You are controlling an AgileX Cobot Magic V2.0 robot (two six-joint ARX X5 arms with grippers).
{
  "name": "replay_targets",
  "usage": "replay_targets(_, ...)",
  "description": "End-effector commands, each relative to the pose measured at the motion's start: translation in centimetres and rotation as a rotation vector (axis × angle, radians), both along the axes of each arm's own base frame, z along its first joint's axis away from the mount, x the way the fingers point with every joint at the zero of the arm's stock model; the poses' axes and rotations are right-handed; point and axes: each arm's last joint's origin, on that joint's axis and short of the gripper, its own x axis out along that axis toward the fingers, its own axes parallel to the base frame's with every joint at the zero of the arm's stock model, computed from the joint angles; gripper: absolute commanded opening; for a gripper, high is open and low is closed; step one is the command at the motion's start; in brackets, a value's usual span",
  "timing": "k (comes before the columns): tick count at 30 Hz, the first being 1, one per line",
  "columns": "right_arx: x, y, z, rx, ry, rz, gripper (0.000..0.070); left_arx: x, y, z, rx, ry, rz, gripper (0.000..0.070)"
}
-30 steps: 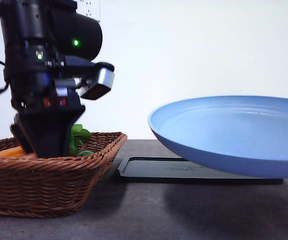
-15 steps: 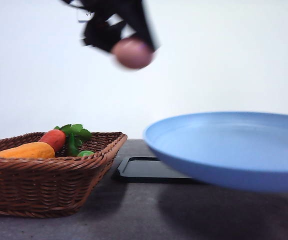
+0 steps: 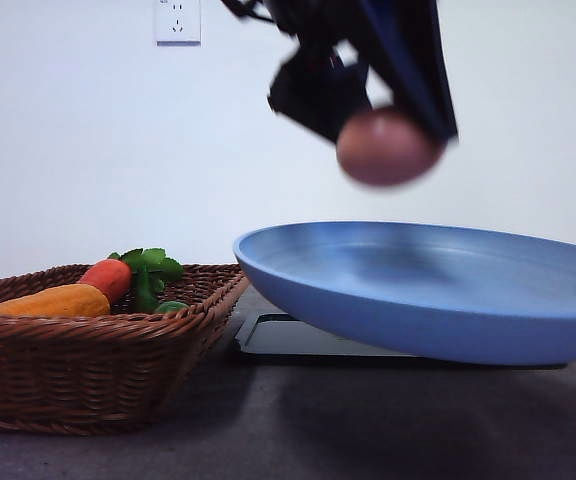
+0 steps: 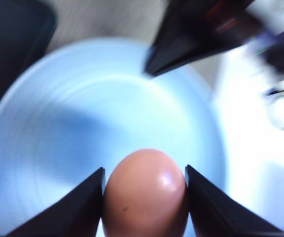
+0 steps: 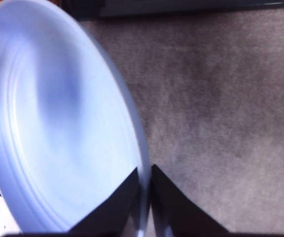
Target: Transfer egg from basket to plate and serve
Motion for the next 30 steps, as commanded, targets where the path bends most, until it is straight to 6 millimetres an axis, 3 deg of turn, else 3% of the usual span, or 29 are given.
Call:
replay_targets(1, 0.3, 0.1, 0.3, 0.016, 0.0, 0.0, 0.0, -0.1, -1.2, -1.0, 0.026, -0.018, -0.012, 0.0151)
replay_targets(5, 0.3, 0.1, 0.3, 0.016, 0.002, 0.0, 0.0, -0.3, -2.5, -3.0, 0.079, -0.012, -0.027, 0.0151)
replay_targets(10, 0.2, 0.1, 0.3, 0.016, 0.005, 0.001, 0.0, -0.2, -2.9, -4.2, 0.109, 0.007, -0.031, 0.0171)
replay_targets(15, 0.2, 0.1, 0.3, 0.015, 0.014, 0.0, 0.0, -0.4, -3.1, -4.1, 0.107, 0.007, -0.033, 0.0353)
replay_targets(19, 0.0, 0.1, 0.2, 0.012, 0.031, 0.0, 0.0, -0.5, -2.9, -4.0, 0.116, 0.016, -0.028, 0.0377)
replay_targets(24, 0.2, 0.1, 0.4, 0.001, 0.047, 0.014, 0.0, -1.0, -1.6, -1.4, 0.076, -0.003, -0.006, 0.0376)
replay_targets(30, 1.9, 0.2, 0.5, -0.028, 0.06, 0.022, 0.0, -2.0, 2.0, 4.5, -0.063, -0.089, 0.039, 0.0375)
